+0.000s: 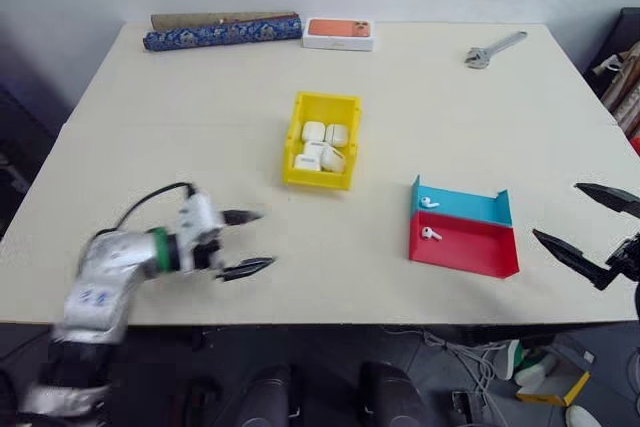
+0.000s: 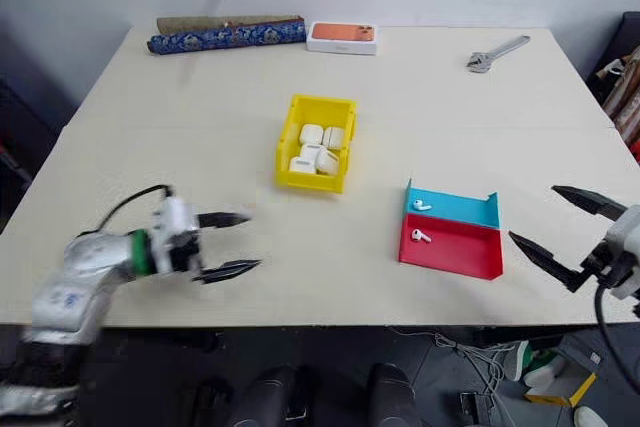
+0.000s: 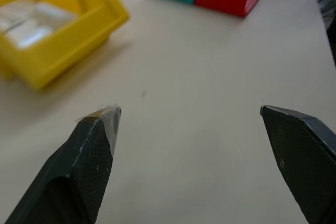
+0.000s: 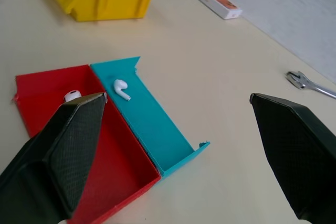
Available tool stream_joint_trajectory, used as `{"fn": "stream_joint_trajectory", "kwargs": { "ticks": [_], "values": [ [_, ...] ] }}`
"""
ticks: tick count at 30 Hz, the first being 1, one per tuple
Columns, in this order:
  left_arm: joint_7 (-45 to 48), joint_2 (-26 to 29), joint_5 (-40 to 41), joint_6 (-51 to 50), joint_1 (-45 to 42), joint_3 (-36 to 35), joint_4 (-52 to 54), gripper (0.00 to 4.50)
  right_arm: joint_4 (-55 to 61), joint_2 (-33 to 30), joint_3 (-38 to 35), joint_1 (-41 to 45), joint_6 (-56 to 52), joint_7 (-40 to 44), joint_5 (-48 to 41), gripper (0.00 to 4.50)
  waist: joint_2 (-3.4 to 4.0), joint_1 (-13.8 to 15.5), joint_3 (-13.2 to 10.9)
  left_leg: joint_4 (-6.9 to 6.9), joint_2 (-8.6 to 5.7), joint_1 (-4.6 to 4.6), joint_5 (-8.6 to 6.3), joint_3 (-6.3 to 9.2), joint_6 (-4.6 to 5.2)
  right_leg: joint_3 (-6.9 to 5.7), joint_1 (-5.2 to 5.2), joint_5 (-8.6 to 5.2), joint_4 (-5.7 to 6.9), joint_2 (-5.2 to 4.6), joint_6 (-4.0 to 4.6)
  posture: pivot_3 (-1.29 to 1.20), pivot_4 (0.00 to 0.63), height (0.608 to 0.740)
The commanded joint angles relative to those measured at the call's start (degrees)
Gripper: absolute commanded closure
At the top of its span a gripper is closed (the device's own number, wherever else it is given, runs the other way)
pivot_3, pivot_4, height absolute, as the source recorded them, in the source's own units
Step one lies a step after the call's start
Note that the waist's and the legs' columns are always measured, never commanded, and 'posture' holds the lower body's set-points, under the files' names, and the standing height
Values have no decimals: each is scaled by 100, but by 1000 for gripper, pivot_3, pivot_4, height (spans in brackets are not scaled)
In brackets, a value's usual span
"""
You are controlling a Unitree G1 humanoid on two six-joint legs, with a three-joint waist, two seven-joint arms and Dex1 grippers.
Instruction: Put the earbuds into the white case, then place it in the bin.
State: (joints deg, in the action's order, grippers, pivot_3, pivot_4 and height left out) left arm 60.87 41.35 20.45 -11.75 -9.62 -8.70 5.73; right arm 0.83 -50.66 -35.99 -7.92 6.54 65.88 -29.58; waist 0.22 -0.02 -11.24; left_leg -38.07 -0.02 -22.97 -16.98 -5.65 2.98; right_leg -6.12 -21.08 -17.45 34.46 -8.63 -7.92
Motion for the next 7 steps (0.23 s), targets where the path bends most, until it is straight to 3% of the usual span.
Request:
{"fn": "stream_joint_trajectory", "kwargs": {
  "ticks": [1, 5, 7],
  "values": [
    [125, 382, -6, 763, 389, -850, -349, 31, -692, -395, -56, -63, 702, 842, 211, 0, 2, 72, 1, 0, -8, 0, -10, 8, -18, 1, 3, 1, 0, -10, 0, 0, 150, 740],
    [-8, 672, -138, 1238, 836, -1432, -637, 31, -1710, -753, -186, -210, 1370, 1718, 253, 0, 2, 88, 1, 8, -14, -4, -28, 1, -22, -10, -10, 1, -1, -63, 3, 0, 150, 740],
    [-86, 659, -116, 1358, 923, -1546, -655, 31, -2062, -755, -133, -113, 1522, 1779, 243, 0, 2, 95, 2, 8, -16, -6, -27, 1, -7, -21, -7, 1, -3, -64, 3, 0, 150, 740]
  ]
}}
